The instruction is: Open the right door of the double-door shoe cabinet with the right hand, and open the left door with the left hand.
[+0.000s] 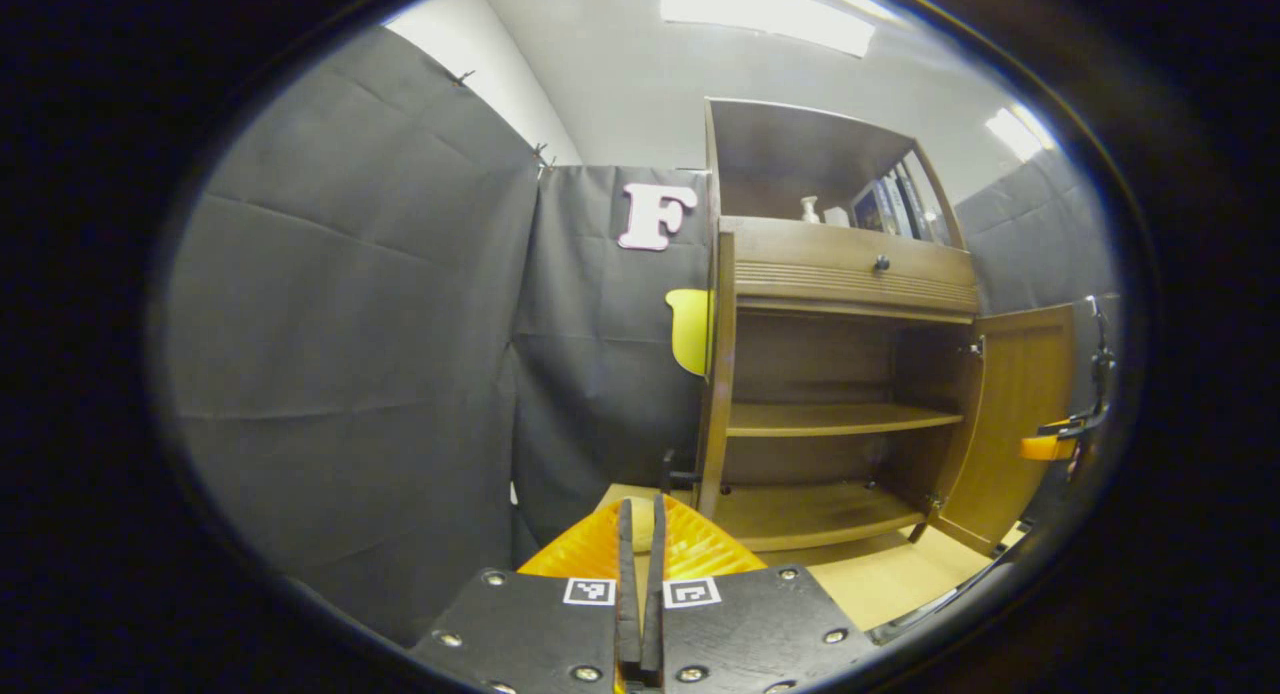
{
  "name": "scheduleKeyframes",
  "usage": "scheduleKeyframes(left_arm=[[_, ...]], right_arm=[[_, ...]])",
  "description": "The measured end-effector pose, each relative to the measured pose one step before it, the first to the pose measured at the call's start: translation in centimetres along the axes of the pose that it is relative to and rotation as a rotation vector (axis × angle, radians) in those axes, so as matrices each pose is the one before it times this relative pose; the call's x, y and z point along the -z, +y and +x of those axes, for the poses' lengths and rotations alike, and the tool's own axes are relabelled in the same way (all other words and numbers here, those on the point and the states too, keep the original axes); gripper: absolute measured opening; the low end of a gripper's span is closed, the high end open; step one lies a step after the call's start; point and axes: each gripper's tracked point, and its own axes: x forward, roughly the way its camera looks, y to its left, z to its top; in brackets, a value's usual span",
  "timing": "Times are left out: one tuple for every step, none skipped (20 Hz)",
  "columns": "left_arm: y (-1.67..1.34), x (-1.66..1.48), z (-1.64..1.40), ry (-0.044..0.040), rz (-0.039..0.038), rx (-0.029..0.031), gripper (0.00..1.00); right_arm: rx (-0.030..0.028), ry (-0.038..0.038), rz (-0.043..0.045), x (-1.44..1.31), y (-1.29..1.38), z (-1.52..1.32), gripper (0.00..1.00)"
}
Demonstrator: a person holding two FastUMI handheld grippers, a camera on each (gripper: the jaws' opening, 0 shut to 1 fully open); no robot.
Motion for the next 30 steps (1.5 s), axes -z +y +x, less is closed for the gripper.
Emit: scheduleKeyframes(left_arm=[[-0.608,-0.619,-0.319,-0.00307,-0.00498,-0.00421,0.03],[-1.165,-0.365,-0.273,-0.00331,-0.00386,-0.00559,0.03],[-1.041,-0.275,-0.242,-0.00078,-0.00089,-0.01158,0.17],[-0.909,-0.029,-0.107,-0.00399,-0.0074,-0.01057,0.31],[-0.635,-0.267,-0.042,-0.00442,-0.00906,-0.00946,0.45],[-0.318,-0.047,-0.047,-0.00984,-0.00909,-0.01964,0.63],[-0.697,0.135,-0.42,0.00154,-0.01356,-0.00483,0.82],[-0.957,0.395,0.236,0.00804,-0.0129,0.01073,1.0],[-0.625,0.235,-0.06,0.00255,-0.01581,0.00712,1.0],[-0.562,0.246,-0.135,0.00411,-0.01534,0.0059,1.0],[-0.427,0.35,-0.047,0.00768,-0.00948,0.00681,1.0],[-0.224,0.457,-0.06,0.00695,0.00112,0.00066,1.0],[0.067,0.413,0.075,0.00652,0.00665,-0.00967,1.0],[-0.141,0.38,0.248,0.00768,0.00577,-0.00515,1.0],[-0.535,0.405,0.318,0.00929,0.00079,0.0139,1.0],[-0.891,0.236,0.48,0.00807,0.00092,0.02051,1.0],[-0.691,0.175,0.402,0.00358,0.00461,0.0216,1.0],[-0.623,-0.034,0.448,-0.00203,0.01107,0.02014,1.0],[-0.467,-0.128,0.399,-0.0037,0.0139,0.01855,1.0],[-0.639,-0.099,0.568,-0.00259,0.01557,0.01749,1.0],[-0.414,-0.179,0.469,-0.00245,0.01451,0.0137,1.0],[-0.354,-0.133,0.366,-0.00406,0.00815,0.01051,1.0],[-0.39,-0.09,0.415,-0.00445,0.00096,0.01503,1.0],[-0.619,-0.064,0.437,-0.00417,-0.00057,0.01603,1.0],[-0.312,-0.023,0.438,-0.00078,0.0002,0.01472,1.0],[-0.26,0.191,0.491,-0.00179,0.0004,0.00962,1.0],[-0.097,0.148,0.152,-0.00032,-0.00068,0.00815,1.0],[-0.132,0.136,-0.096,0.0029,-0.00188,0.00919,1.0],[-0.143,-0.002,0.08,0.0004,-0.00073,0.01003,1.0],[-0.187,-0.085,0.284,-0.0049,0.00368,0.0094,1.0]], right_arm=[[-0.00437,-0.00603,0.00149,-0.224,-0.169,-0.103,0.96],[-0.00501,-0.00041,0.00029,-0.122,-0.037,-0.183,0.96],[-0.00678,0.00025,-0.00292,-0.048,0.112,-0.166,0.96],[-0.00506,0.00051,-0.00234,-0.16,-0.012,-0.23,0.96],[-0.00477,-0.00166,0.00185,-0.169,-0.037,-0.156,0.96],[-0.00978,0.00078,0.00641,-0.179,0.053,-0.34,0.96],[-0.00651,0.00069,-0.00055,-0.066,0.098,-0.253,0.96],[0.00121,0.00118,-0.00589,-0.161,-0.208,-0.276,0.96],[0.00121,0.00071,-0.00207,-0.13,-0.238,-0.196,0.96],[0.00008,0.00032,-0.00043,-0.121,-0.188,-0.193,0.96],[0.00792,0.00064,-0.00075,-0.014,-0.231,-0.246,0.96],[0.00841,-0.00187,0.00117,-0.05,-0.323,-0.275,0.96],[0.0097,-0.0008,0.00607,-0.03,-0.169,-0.175,0.96],[0.00637,-0.00047,0.01043,0.036,-0.159,-0.143,0.96],[0.00664,0.00152,0.01118,0.17,0.088,-0.153,0.96],[0.00703,0.00166,0.0083,0.176,0.029,-0.116,0.96],[0.00692,0.00262,0.00521,0.173,-0.037,-0.193,0.96],[0.00405,0.00133,0.00265,0.11,0.04,-0.134,0.96],[0.00353,-0.0003,-0.00076,0.096,0.14,-0.135,0.96],[0.00591,-0.00363,-0.00455,0.016,-0.029,-0.228,0.96],[0.00852,-0.00552,-0.00239,-0.032,-0.11,-0.044,0.96],[0.00749,-0.0053,0.00145,-0.033,0.028,-0.044,0.95],[0.00584,-0.00476,0.00598,-0.045,0.007,-0.102,0.96],[0.00485,-0.00443,0.00937,0.035,0.104,-0.052,0.98],[0.00719,-0.00306,0.00946,0.051,0.011,0.01,0.99],[0.00849,-0.00135,0.00589,0.076,-0.023,-0.015,1.0],[0.01063,0.00061,0.00257,0.094,-0.017,0.017,0.95],[0.00863,0.00142,0.00122,0.185,0.043,-0.01,0.96],[0.00975,0.00069,0.00142,0.098,-0.033,-0.087,0.96],[0.00797,-0.00369,0.00327,0.035,0.02,-0.066,0.95]])
